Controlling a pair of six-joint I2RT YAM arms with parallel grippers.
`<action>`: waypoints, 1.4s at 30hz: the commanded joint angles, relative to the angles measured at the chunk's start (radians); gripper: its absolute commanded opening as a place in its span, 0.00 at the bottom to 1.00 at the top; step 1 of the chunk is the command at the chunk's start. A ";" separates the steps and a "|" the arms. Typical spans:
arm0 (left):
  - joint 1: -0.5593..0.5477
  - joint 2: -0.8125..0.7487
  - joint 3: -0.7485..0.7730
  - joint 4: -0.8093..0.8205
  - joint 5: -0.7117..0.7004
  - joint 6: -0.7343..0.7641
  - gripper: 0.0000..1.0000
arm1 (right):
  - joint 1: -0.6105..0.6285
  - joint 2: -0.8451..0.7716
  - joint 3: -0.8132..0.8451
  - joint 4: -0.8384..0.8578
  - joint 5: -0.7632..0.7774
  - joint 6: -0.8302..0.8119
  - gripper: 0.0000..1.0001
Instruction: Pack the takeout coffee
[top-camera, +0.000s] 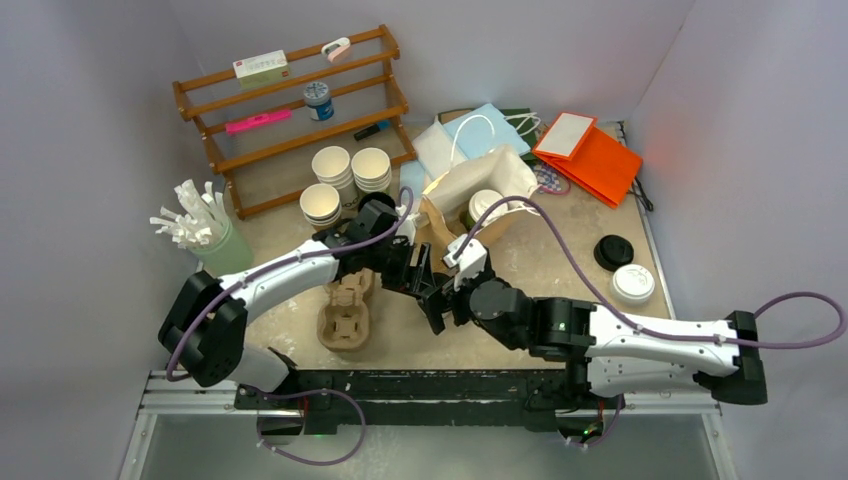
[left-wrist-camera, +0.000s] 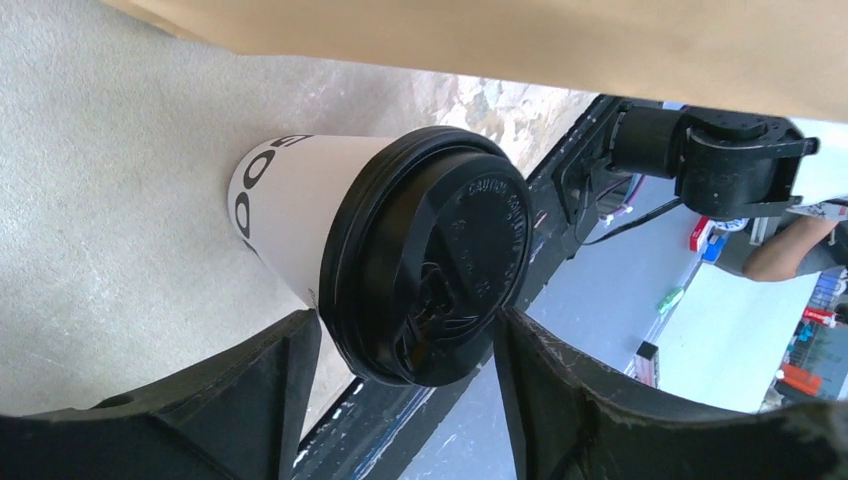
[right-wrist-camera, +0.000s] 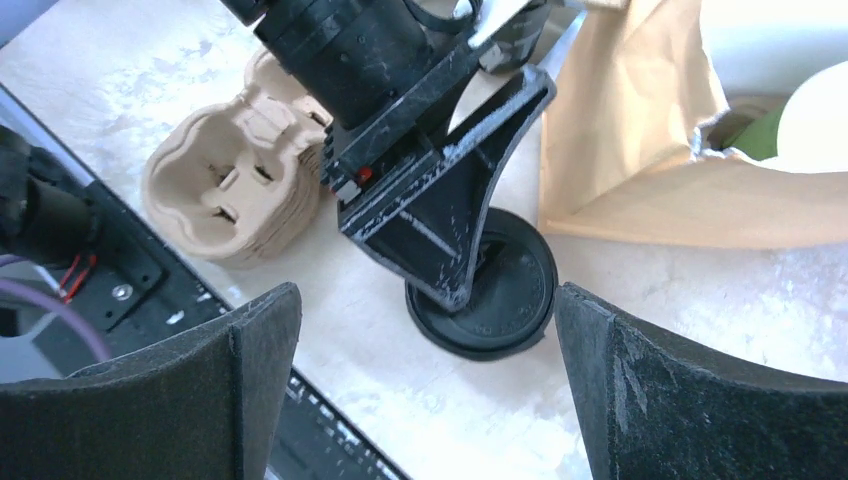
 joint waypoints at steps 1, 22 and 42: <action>0.003 -0.045 0.062 -0.002 0.015 -0.037 0.68 | 0.005 -0.011 0.106 -0.343 -0.057 0.176 0.96; 0.154 -0.228 0.010 -0.072 -0.057 -0.076 0.60 | -0.035 0.268 0.319 -0.498 -0.062 0.234 0.90; 0.236 -0.458 0.051 -0.193 -0.325 -0.055 0.57 | -0.144 0.699 0.671 -0.969 0.103 0.897 0.98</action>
